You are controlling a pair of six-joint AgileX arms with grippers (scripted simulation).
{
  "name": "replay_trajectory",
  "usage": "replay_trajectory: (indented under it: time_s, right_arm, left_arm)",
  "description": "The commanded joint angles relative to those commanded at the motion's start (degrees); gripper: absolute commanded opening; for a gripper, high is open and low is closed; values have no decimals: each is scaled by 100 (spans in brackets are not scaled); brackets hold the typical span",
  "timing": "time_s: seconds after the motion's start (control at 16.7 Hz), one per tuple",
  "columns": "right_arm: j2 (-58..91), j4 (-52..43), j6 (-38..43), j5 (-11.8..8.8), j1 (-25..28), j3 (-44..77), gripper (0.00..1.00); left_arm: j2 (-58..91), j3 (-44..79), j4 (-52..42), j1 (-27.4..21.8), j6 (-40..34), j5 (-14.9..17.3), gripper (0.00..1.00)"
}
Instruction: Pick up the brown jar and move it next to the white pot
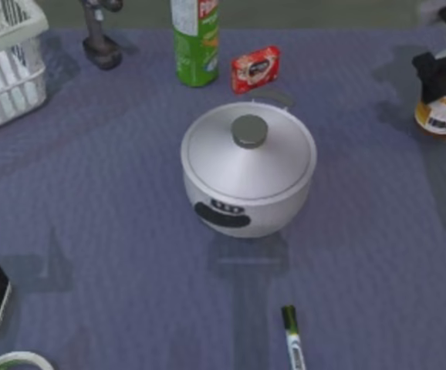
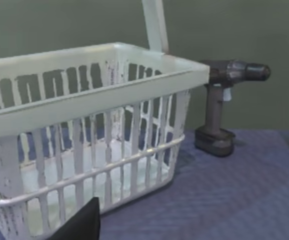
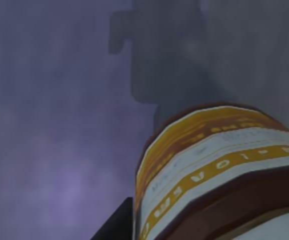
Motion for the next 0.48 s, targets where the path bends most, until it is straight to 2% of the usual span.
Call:
replay_trajectory:
  time_s: [0.3, 0.48]
  right_arm:
    - [-1684, -135, 17, -6, 51, -1459, 0]
    - [-2189, -205, 12, -6, 80, -1952, 0]
  left_arm:
    - [0, 0, 0, 0, 0, 0, 100]
    - [0, 0, 0, 0, 0, 0, 100]
